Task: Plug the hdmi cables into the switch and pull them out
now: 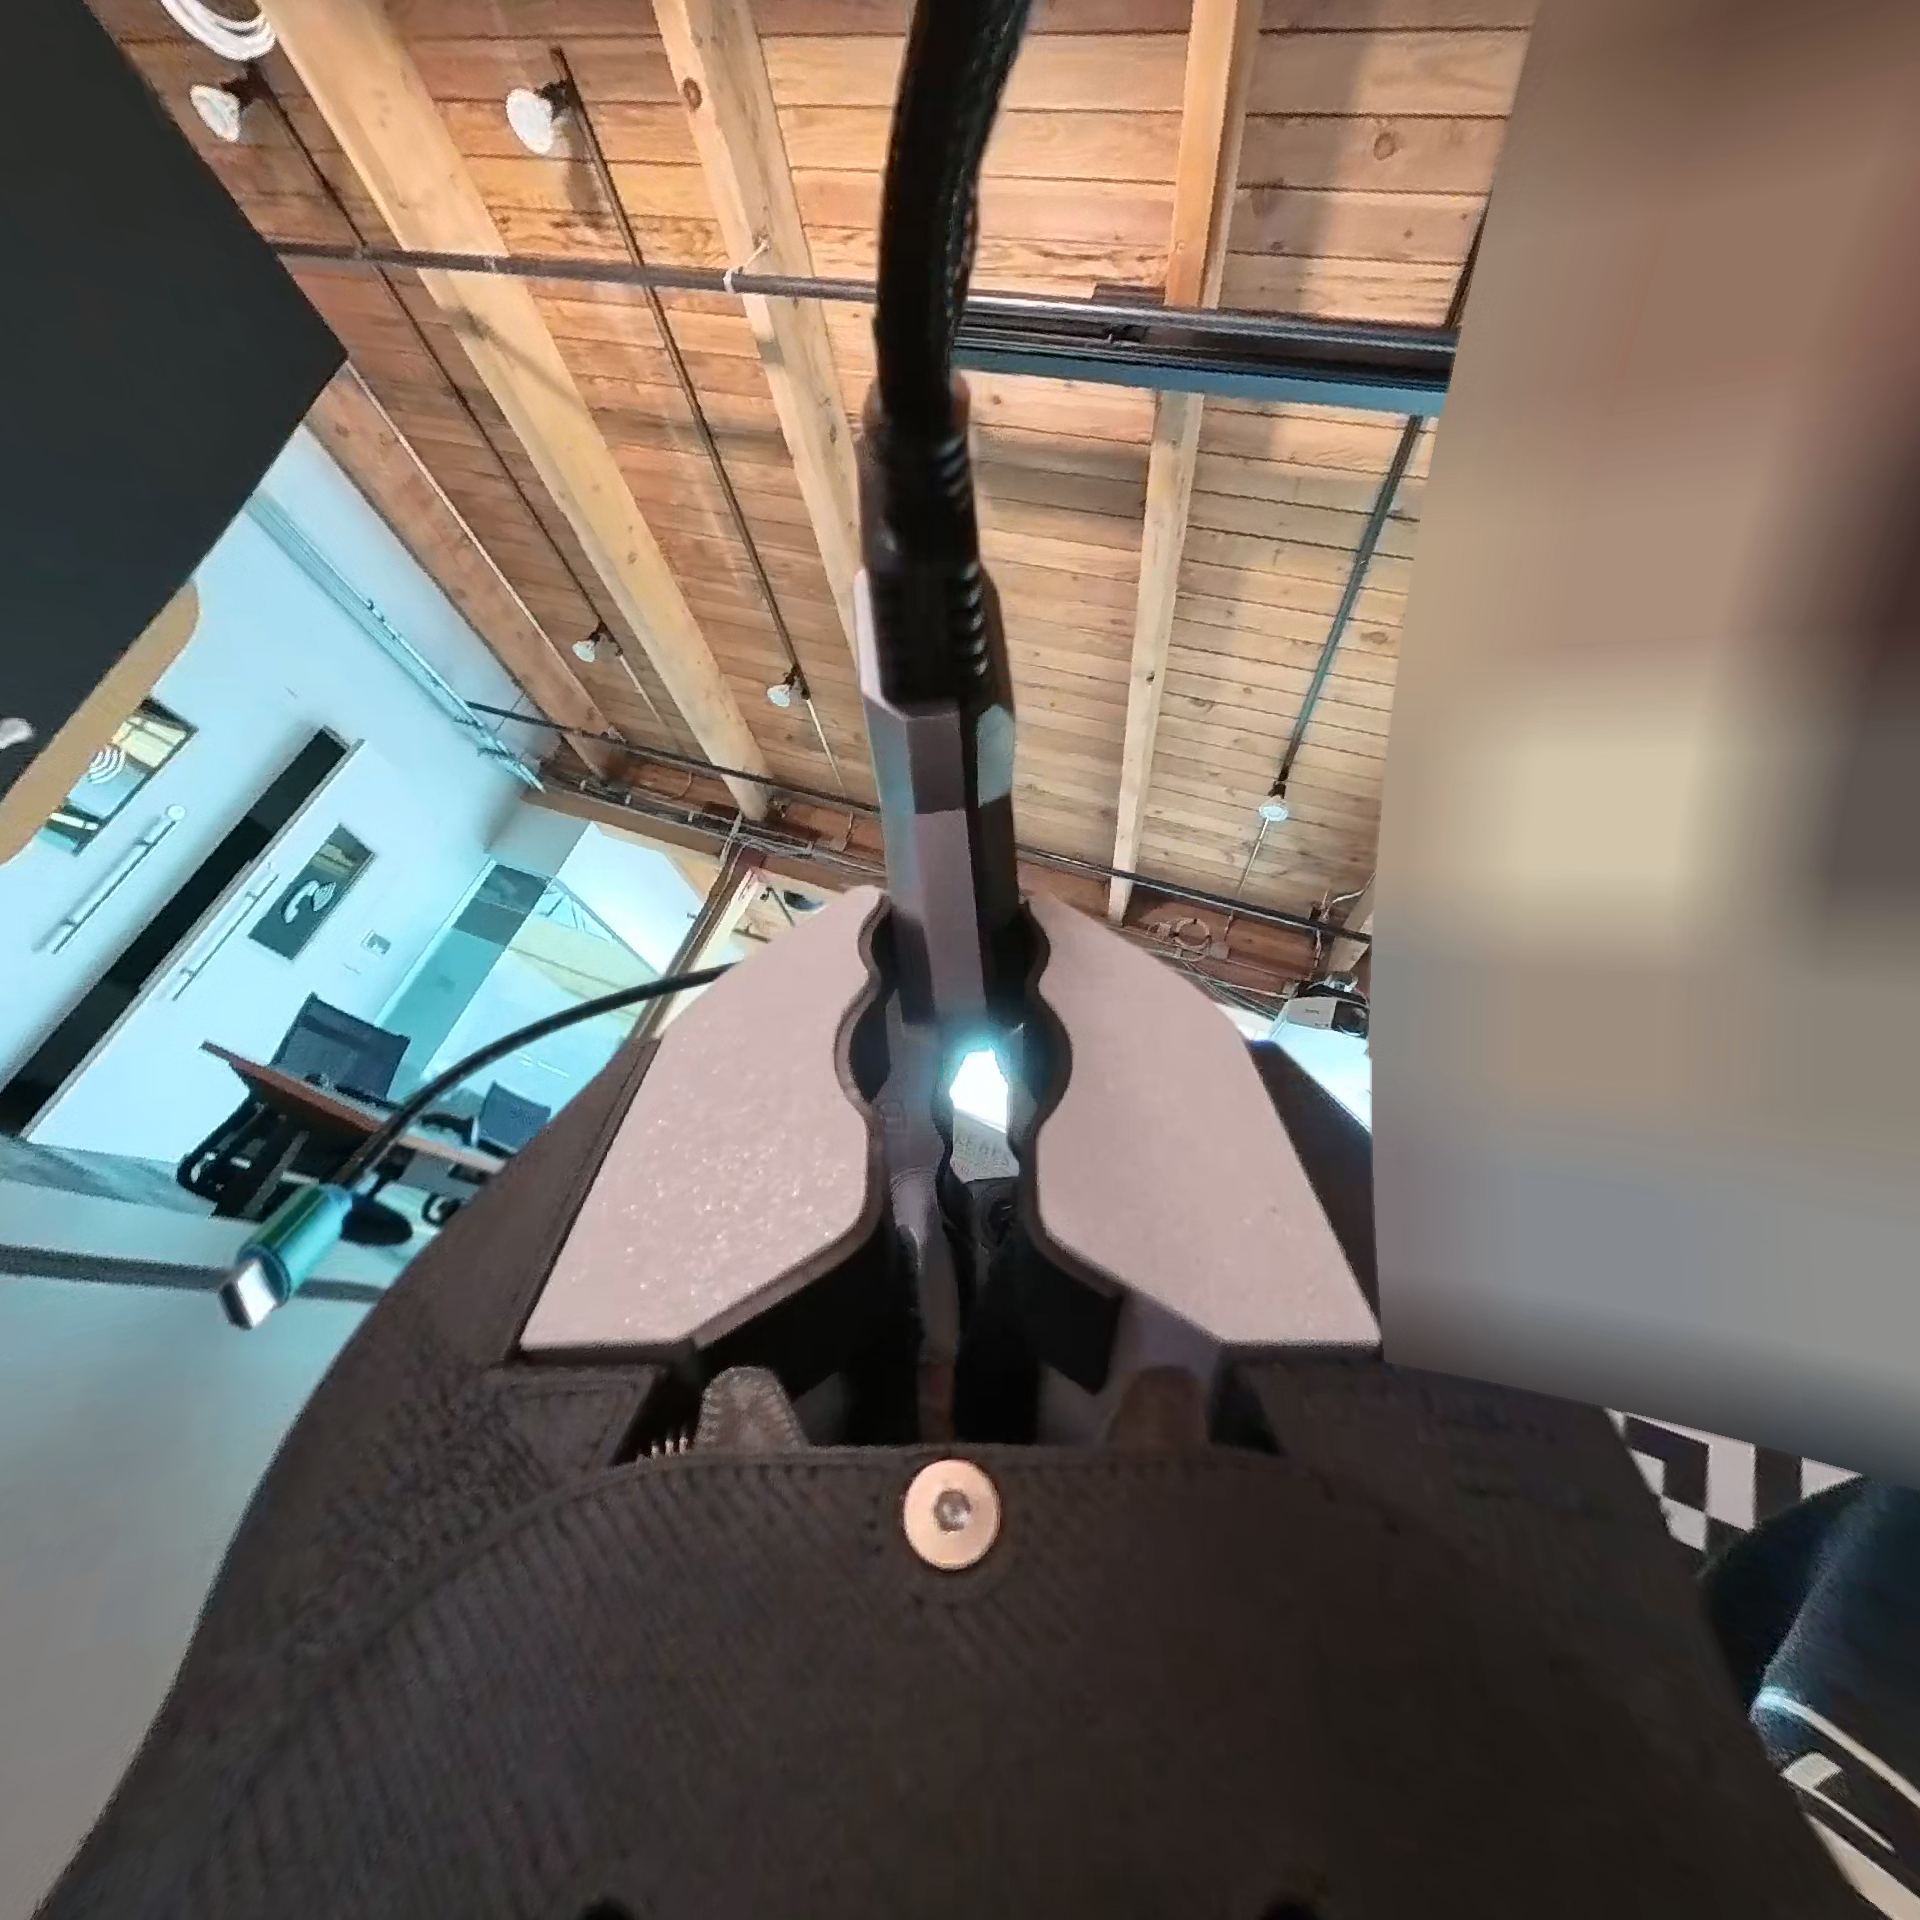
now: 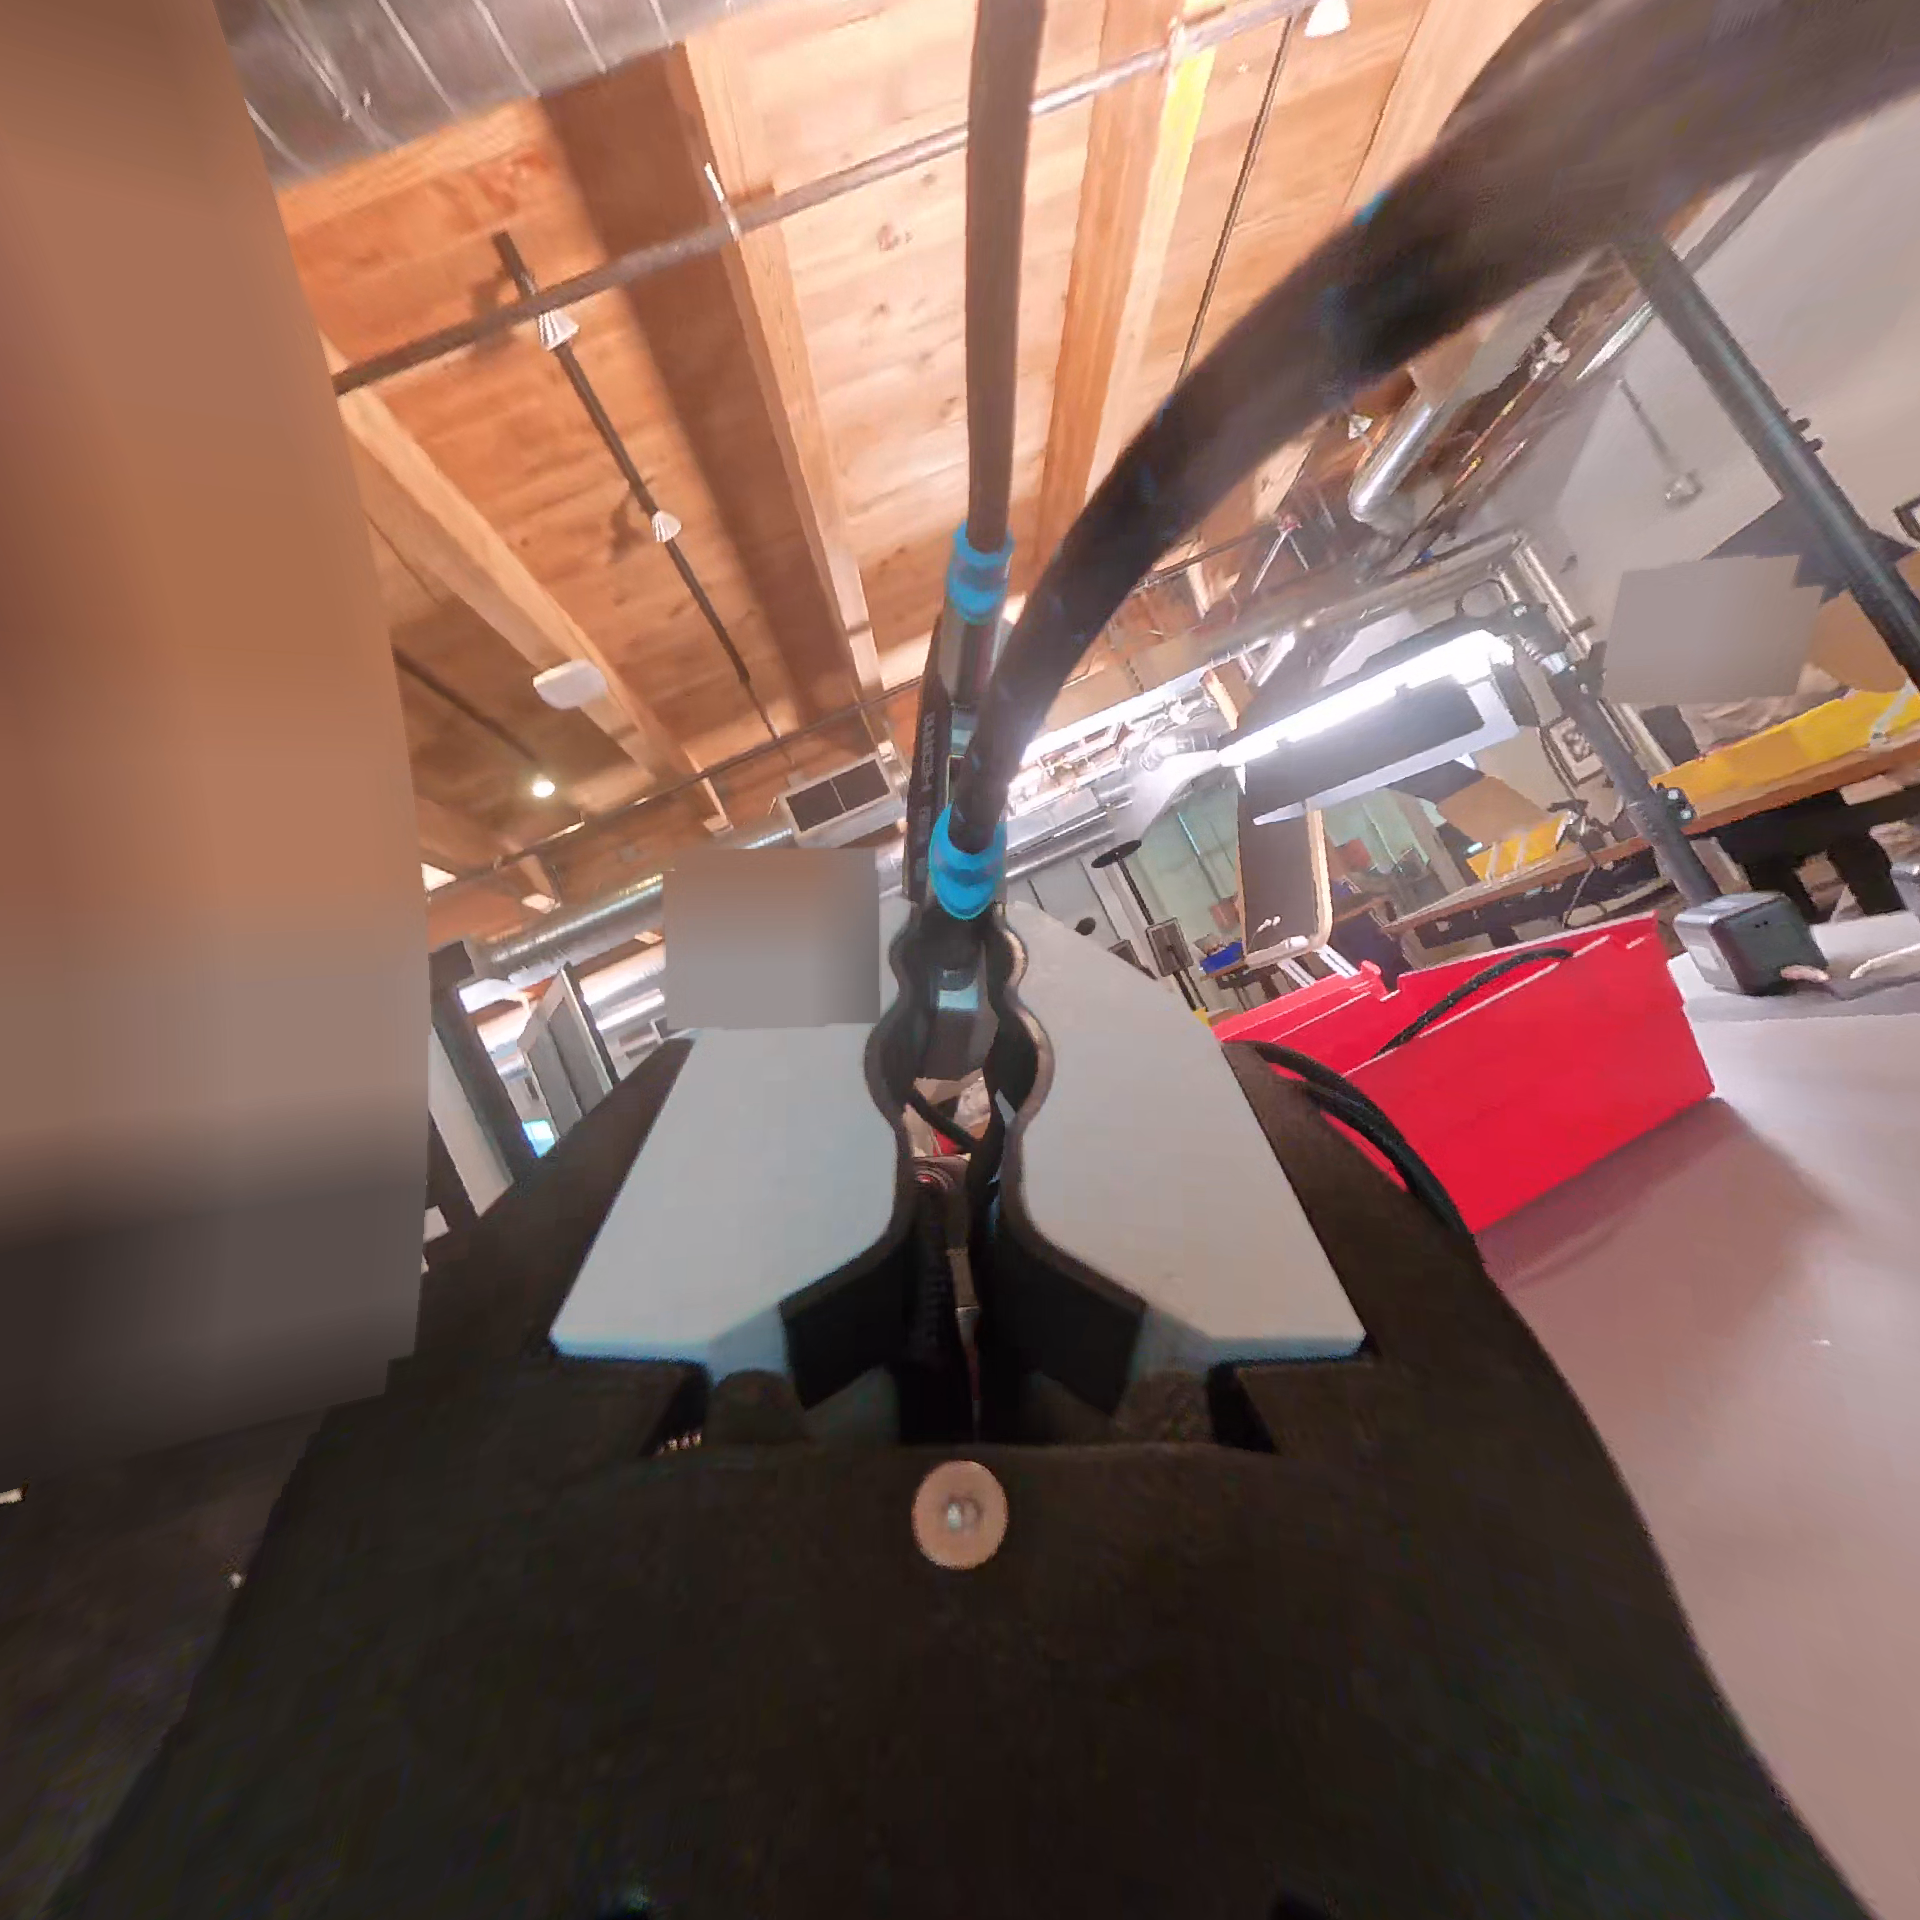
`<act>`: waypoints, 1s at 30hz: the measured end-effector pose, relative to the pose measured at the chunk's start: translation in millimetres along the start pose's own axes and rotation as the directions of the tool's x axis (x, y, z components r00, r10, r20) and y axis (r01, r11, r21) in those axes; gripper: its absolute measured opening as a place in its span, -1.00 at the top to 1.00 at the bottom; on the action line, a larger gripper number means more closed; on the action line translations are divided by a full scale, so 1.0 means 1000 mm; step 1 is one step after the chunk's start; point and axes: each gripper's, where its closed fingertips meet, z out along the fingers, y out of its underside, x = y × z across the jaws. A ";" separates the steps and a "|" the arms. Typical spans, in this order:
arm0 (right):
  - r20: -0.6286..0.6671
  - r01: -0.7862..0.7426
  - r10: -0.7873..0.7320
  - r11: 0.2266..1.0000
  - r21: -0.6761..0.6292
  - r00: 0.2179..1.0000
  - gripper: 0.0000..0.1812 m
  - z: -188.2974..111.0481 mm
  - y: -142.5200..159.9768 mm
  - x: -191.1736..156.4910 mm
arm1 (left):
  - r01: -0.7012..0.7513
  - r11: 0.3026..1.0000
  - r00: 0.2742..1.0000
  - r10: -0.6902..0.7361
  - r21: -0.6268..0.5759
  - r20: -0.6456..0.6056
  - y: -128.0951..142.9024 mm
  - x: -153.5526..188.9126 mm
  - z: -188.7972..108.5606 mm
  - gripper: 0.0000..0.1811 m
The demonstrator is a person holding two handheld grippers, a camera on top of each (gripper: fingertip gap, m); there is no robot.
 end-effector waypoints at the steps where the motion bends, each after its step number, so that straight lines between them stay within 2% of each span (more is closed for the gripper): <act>1: -0.007 -0.026 0.026 1.000 -0.003 1.000 0.88 0.000 0.002 0.003 | 0.017 1.000 1.000 -0.017 0.003 0.010 0.000 -0.003 -0.001 0.78; 7: -0.040 -0.046 0.044 0.997 -0.058 0.998 0.87 0.000 0.008 0.014 | 0.101 0.994 0.993 -0.102 0.029 0.053 -0.001 -0.016 -0.005 0.77; 12: -0.027 -0.005 0.003 0.996 -0.089 1.000 0.88 0.000 0.008 0.013 | 0.259 0.966 0.965 -0.259 -0.008 -0.026 0.005 -0.012 -0.004 0.72; 16: -0.072 0.000 -0.002 1.000 -0.029 0.997 0.88 -0.002 0.006 0.017 | 0.156 0.987 0.986 -0.153 -0.039 0.062 0.009 -0.018 -0.005 0.78; 21: -0.048 0.008 -0.009 1.000 -0.006 0.999 0.89 -0.003 0.006 0.014 | 0.138 0.989 0.989 -0.135 -0.048 0.054 0.009 -0.016 -0.006 0.79; 24: -0.047 0.006 0.000 0.993 0.118 0.999 0.88 -0.011 -0.010 0.014 | 0.142 0.990 0.988 -0.142 -0.002 0.054 0.002 -0.017 -0.008 0.79; 30: -0.045 -0.021 0.024 0.998 0.066 0.999 0.87 -0.007 -0.002 0.016 | 0.159 0.987 0.985 -0.158 -0.021 0.064 0.006 -0.020 -0.008 0.79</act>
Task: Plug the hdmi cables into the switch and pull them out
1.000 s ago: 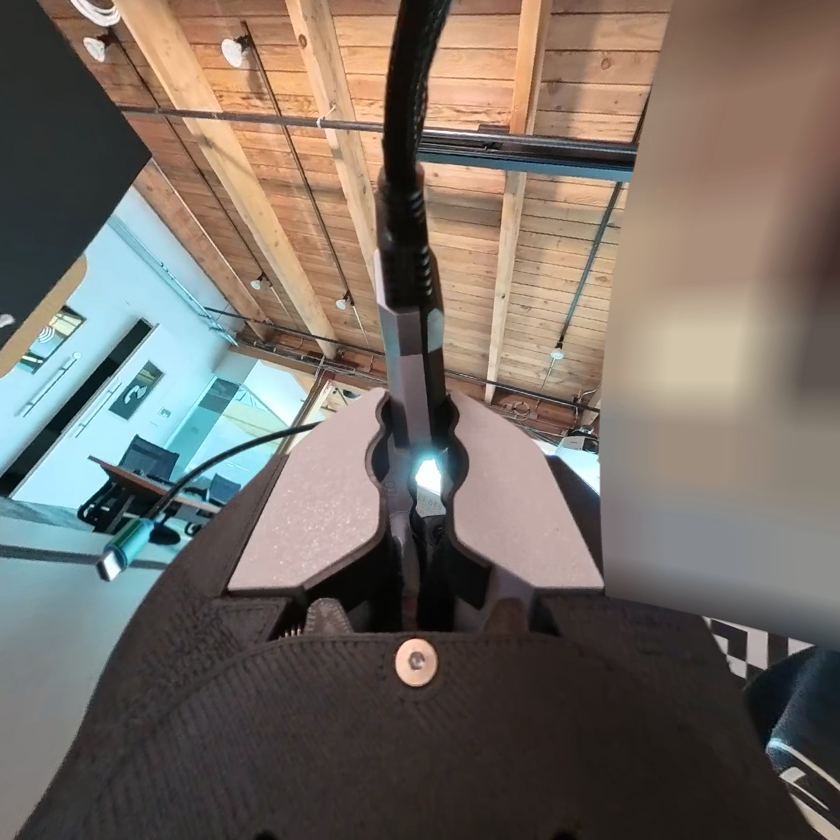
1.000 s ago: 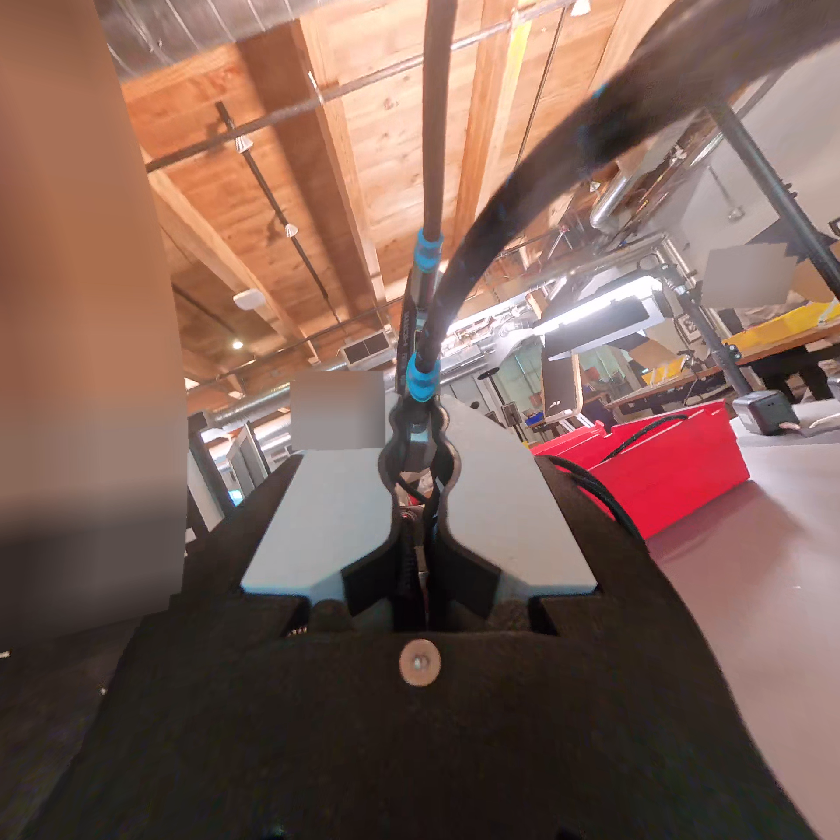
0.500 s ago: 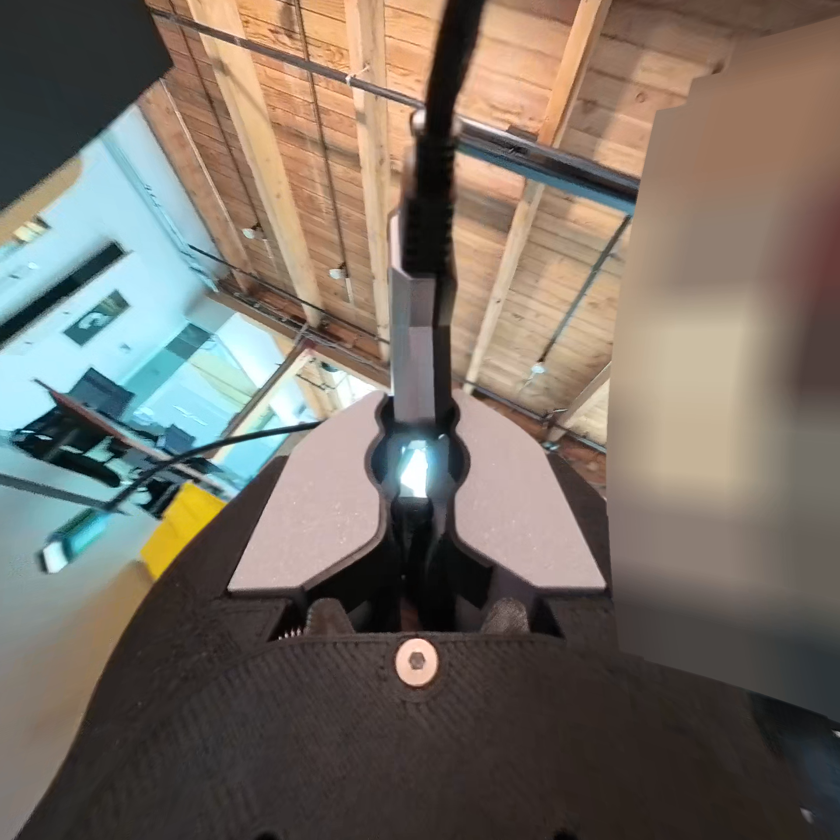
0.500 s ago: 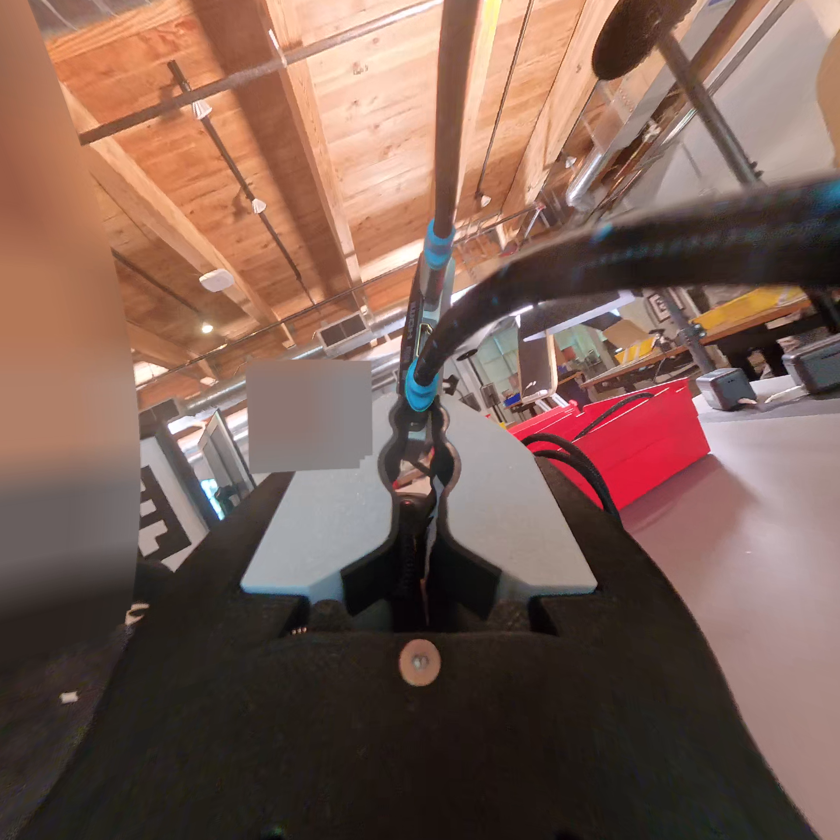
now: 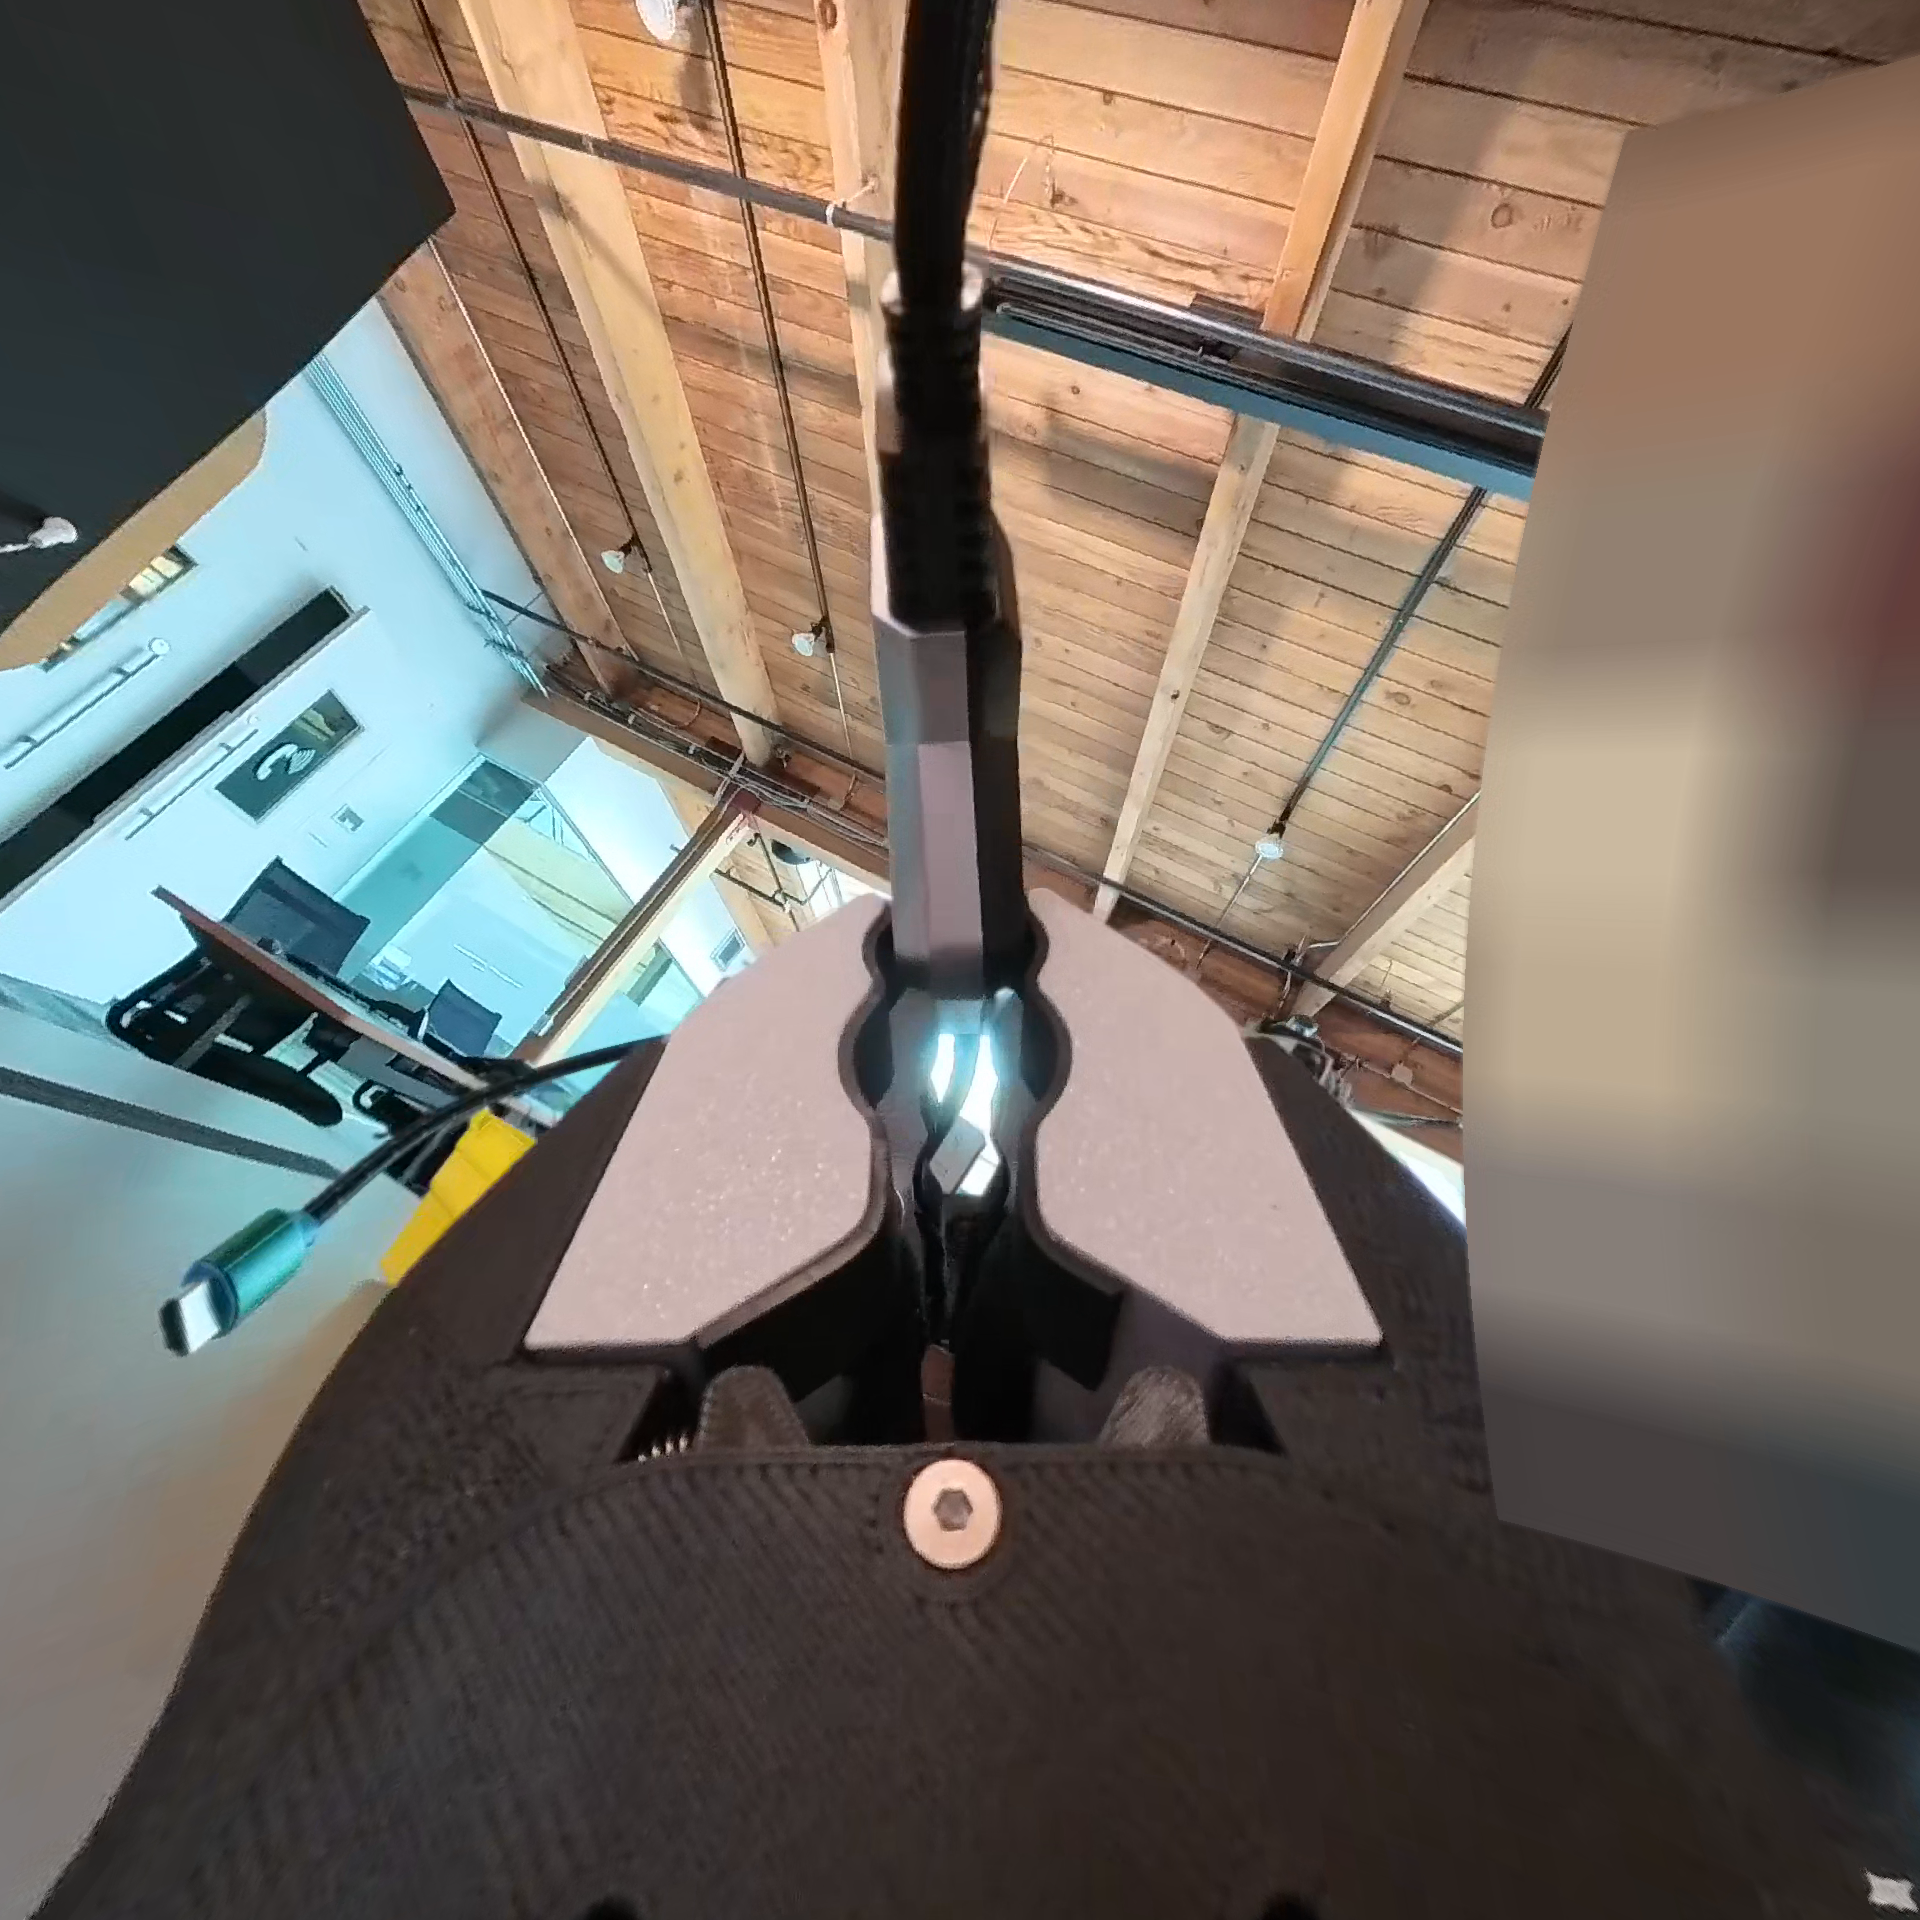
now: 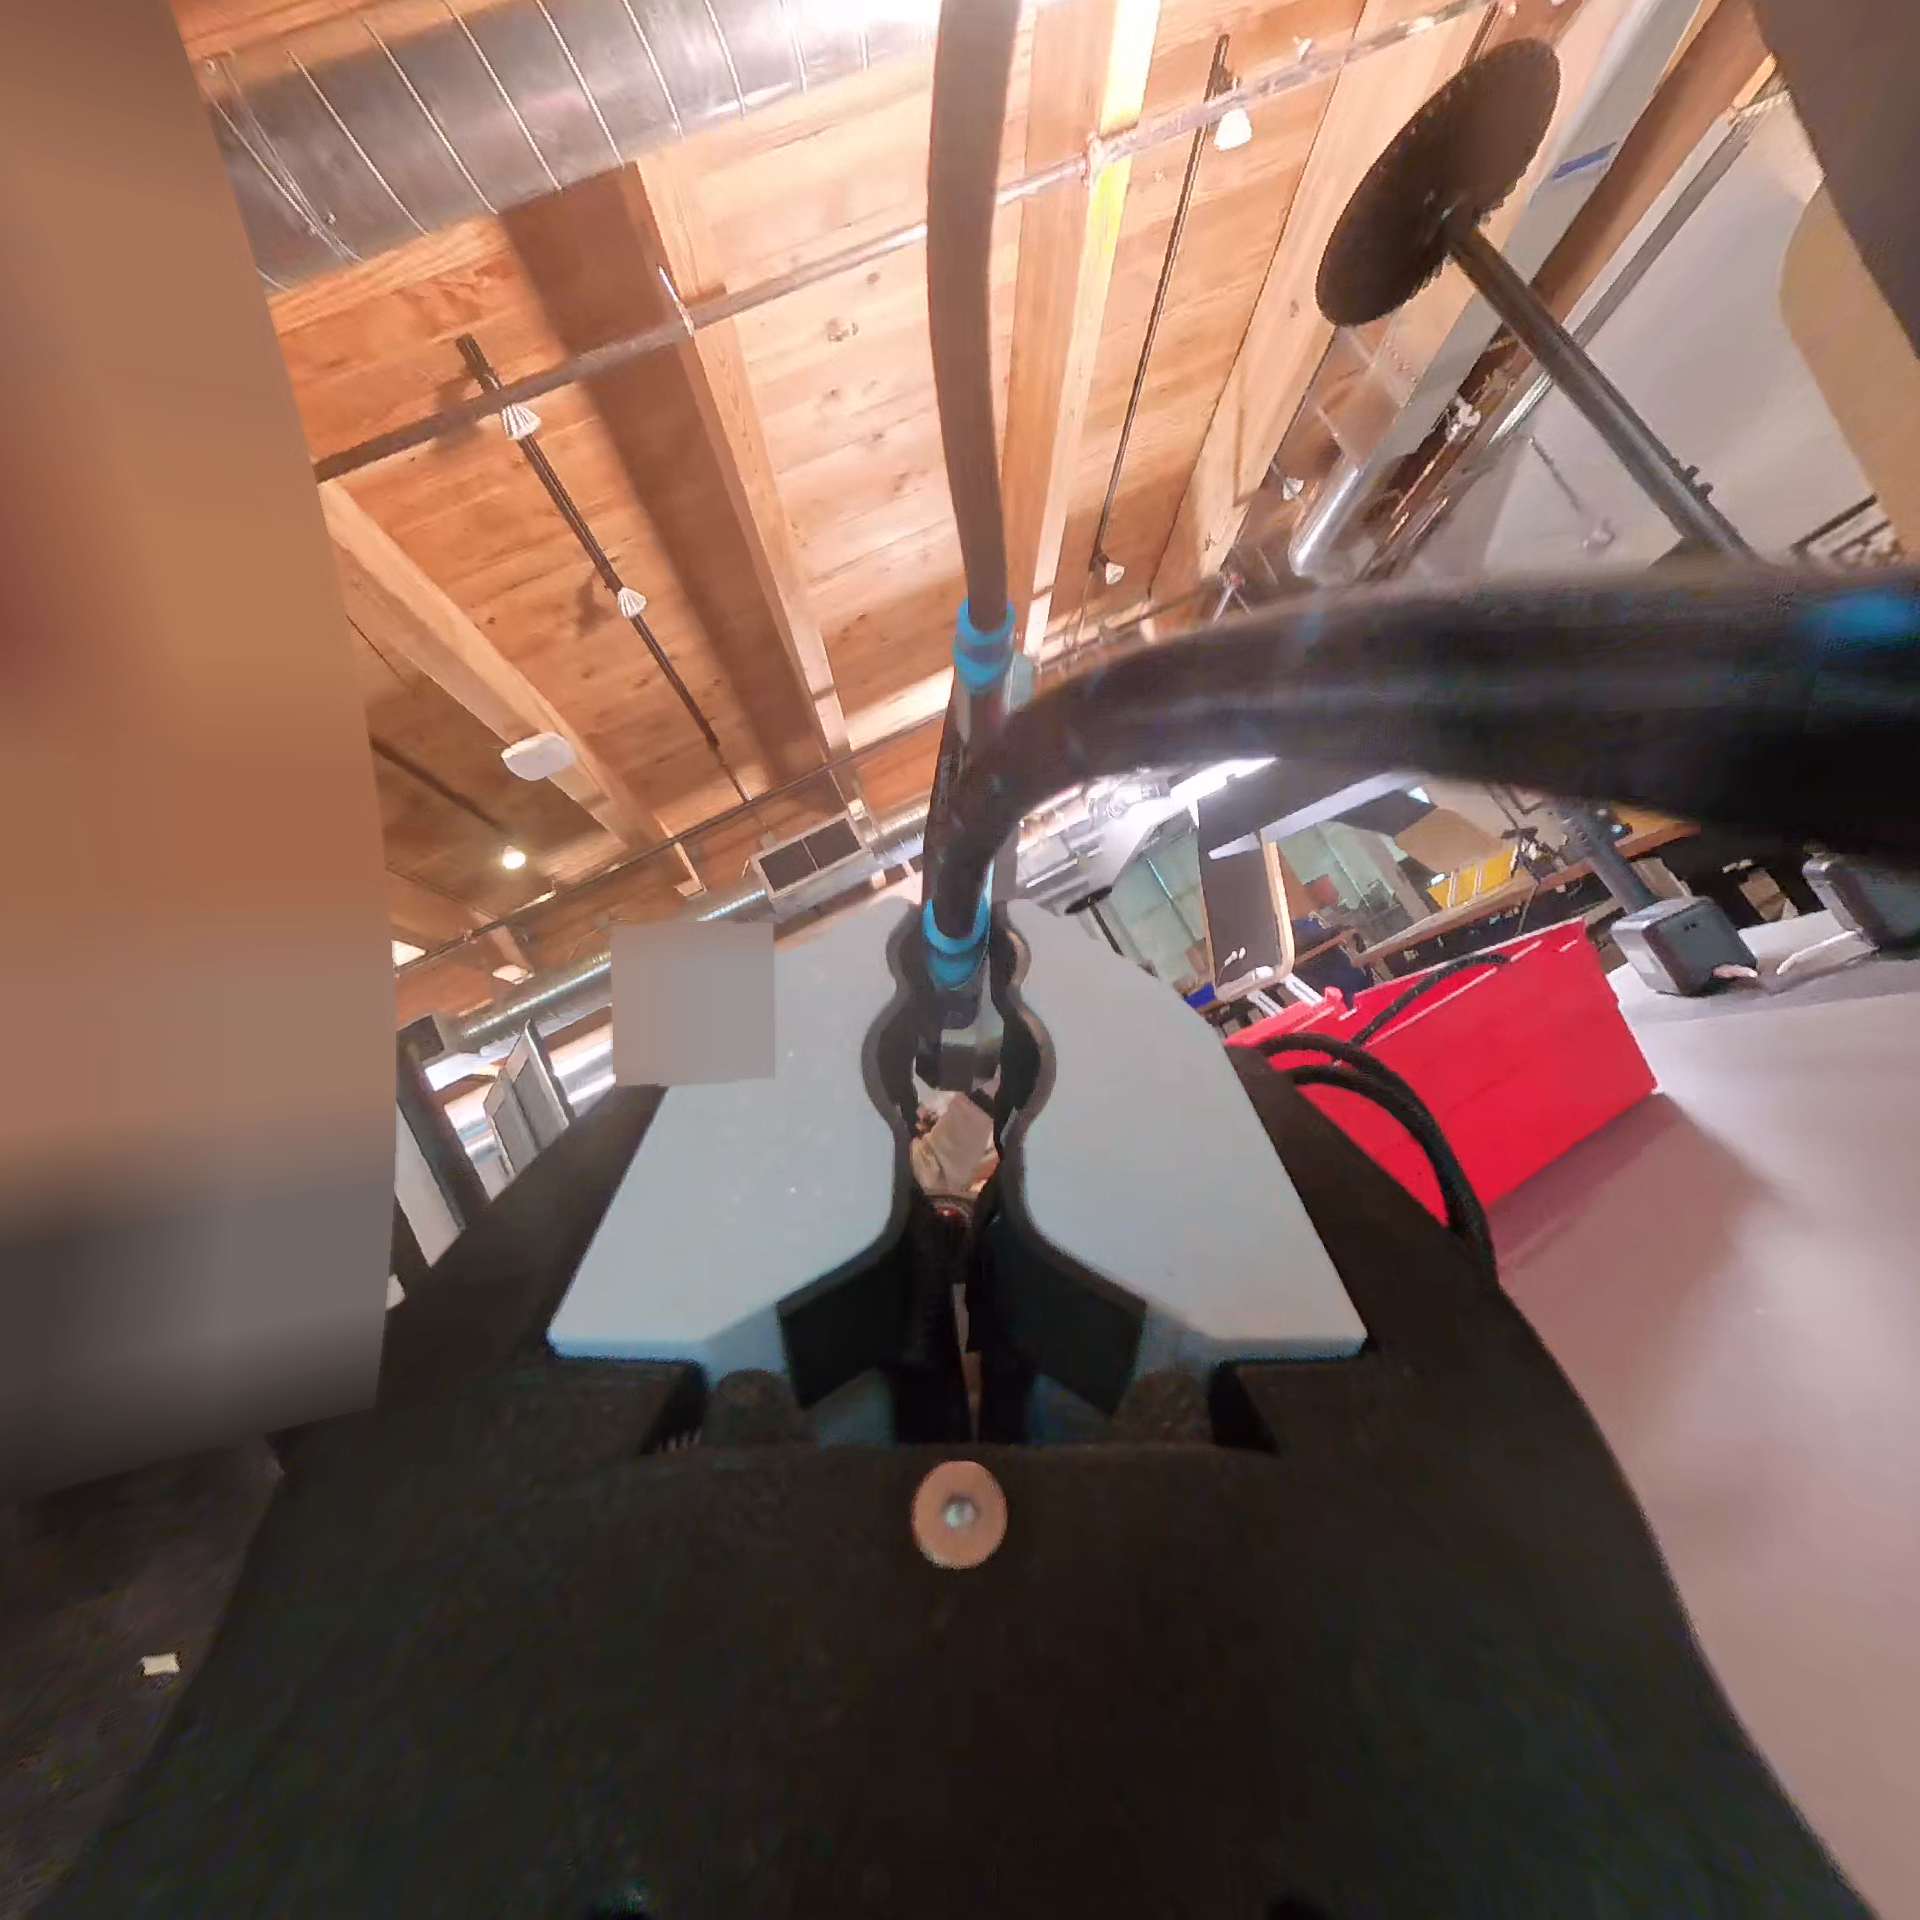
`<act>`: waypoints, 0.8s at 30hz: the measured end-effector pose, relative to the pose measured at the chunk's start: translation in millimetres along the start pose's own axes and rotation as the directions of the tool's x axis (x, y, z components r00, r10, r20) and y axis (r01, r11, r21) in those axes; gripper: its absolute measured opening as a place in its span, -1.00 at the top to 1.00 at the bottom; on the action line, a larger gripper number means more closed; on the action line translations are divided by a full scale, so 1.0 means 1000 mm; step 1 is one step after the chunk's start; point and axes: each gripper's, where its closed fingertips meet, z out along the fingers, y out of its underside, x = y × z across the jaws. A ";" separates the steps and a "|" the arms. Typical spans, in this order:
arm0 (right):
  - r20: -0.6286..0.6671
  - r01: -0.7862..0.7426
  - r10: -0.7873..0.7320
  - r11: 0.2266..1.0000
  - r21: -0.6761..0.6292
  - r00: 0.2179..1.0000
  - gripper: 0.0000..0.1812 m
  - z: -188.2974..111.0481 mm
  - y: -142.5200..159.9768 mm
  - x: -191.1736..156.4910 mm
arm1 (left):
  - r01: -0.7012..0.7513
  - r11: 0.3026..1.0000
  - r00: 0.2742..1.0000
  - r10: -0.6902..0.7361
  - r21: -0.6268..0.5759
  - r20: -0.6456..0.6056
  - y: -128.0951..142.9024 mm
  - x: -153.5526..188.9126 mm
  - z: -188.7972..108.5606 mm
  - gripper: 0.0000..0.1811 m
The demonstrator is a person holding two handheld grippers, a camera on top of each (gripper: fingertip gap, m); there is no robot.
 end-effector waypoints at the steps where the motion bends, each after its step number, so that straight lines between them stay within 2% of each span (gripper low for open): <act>1: 0.002 -0.001 0.001 1.000 -0.007 1.000 0.87 0.000 0.001 0.000 | -0.001 1.000 1.000 0.001 -0.006 0.001 0.001 0.000 0.000 0.79; 5: -0.004 0.002 -0.002 1.000 -0.029 1.000 0.87 0.001 0.002 0.000 | 0.009 1.000 1.000 -0.009 0.007 -0.010 0.000 0.001 0.000 0.78; 8: 0.012 -0.025 0.026 0.996 -0.083 1.000 0.87 0.003 0.012 0.000 | 0.017 0.998 0.999 -0.019 -0.064 -0.026 0.009 0.003 0.004 0.75; 10: 0.008 -0.009 0.010 0.995 -0.095 1.000 0.87 0.003 0.014 0.001 | -0.005 0.999 1.000 0.006 -0.052 0.004 0.008 0.000 0.002 0.77; 24: 0.014 -0.002 0.003 0.998 -0.061 1.000 0.89 -0.001 0.014 -0.001 | -0.042 0.997 0.999 0.044 -0.065 0.017 0.010 0.002 -0.001 0.81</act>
